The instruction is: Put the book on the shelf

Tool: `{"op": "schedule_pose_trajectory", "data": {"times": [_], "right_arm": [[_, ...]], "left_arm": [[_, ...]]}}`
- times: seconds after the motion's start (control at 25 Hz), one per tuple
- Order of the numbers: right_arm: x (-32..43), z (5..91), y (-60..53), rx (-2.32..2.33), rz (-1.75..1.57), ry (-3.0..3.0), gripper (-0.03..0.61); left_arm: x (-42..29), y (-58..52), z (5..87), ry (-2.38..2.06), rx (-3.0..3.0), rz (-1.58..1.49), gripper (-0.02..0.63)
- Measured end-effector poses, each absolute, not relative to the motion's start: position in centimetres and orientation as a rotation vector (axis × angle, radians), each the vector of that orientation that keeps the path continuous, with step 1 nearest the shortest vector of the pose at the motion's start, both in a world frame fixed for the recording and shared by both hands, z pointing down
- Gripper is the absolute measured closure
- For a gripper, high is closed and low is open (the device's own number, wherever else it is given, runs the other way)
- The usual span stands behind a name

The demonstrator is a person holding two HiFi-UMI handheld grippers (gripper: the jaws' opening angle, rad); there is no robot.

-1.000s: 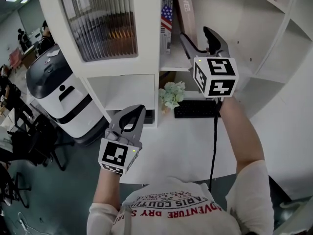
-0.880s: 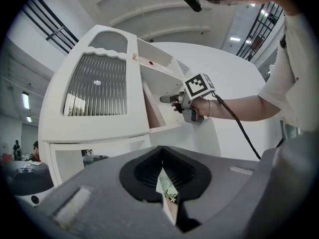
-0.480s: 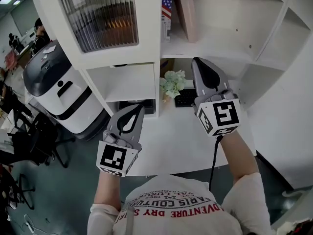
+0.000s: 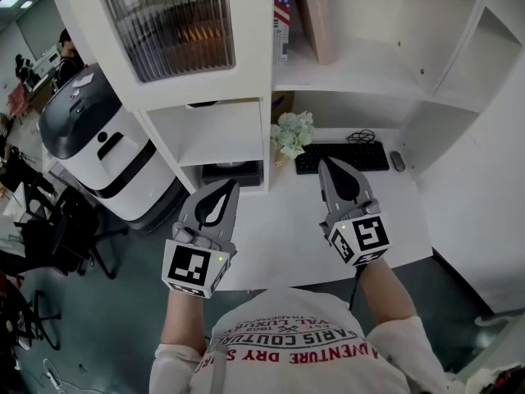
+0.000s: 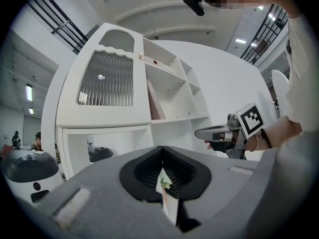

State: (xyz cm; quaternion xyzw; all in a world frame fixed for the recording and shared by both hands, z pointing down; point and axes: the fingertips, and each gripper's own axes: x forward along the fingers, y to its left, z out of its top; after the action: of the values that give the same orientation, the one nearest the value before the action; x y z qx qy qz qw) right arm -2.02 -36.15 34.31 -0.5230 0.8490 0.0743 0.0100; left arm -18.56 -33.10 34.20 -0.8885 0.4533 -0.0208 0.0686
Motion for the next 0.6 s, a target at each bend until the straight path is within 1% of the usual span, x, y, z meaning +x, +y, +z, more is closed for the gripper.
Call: {"op": "schedule_pose_trajectory", "data": {"times": [0.24, 0.6], "right_arm": [[-1.5, 37.6, -35.2, -1.691, 0.254, 2.677, 0.578], [-3.3, 37.4, -34.9, -1.600, 0.297, 2.752, 0.580]], "left_arm": [[-18.9, -33.0, 35.7, 1.393, -2.696, -0.086, 0.607], [-19.1, -33.3, 36.4, 1.430, -2.701, -0.089, 0.607]]}}
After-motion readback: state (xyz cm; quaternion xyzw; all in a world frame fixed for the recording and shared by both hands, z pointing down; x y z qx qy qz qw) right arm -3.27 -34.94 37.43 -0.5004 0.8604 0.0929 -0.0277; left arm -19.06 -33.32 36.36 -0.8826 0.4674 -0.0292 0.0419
